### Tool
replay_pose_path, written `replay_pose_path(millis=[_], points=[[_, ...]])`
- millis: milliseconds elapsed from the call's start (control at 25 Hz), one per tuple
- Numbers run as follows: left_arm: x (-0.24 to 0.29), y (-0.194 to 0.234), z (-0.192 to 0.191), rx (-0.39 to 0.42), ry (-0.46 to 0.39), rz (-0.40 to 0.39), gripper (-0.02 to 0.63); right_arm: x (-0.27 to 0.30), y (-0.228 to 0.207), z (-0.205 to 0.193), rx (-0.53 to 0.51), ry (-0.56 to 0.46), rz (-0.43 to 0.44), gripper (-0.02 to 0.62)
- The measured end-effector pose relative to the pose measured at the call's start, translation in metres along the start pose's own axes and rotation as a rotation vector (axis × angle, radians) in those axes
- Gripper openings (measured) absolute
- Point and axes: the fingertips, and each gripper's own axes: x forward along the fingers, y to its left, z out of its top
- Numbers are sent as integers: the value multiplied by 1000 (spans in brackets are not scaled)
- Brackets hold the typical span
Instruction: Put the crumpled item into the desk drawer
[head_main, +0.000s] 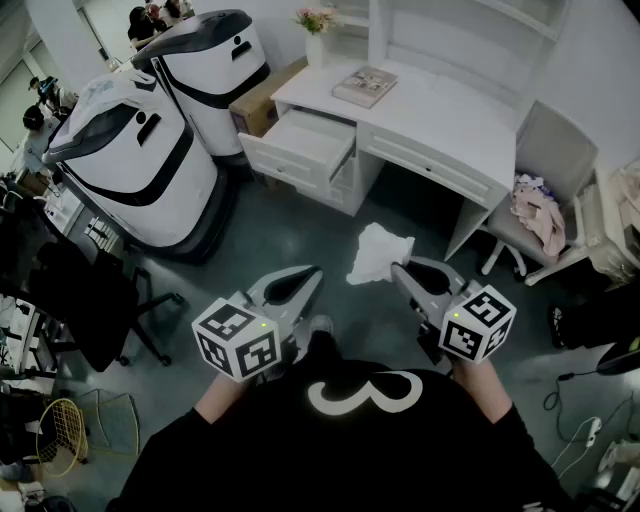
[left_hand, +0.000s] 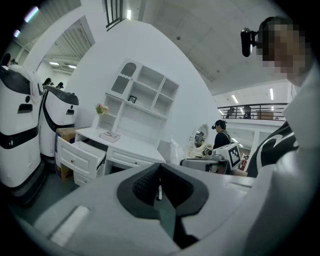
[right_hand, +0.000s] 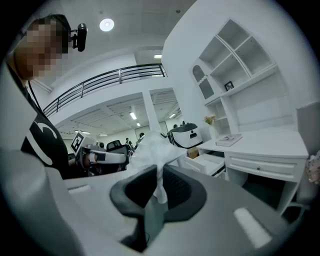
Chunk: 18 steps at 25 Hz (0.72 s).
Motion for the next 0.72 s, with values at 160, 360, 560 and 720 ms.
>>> replay_pose_path(millis=[160,360,560,720], points=[[2,-3,-1,13,10,-8,9,-2,0,1,3,-12,-1,37],[13,-7,3,32,26,-39,9,-4,-8,3,17,-24,-17,37],[37,2,8,36,36,-61,9,-4,-33,3,49,-30,-58,37],[56,12,9,33,49,-78,9,5,-51,4,62,-21,-71,37]])
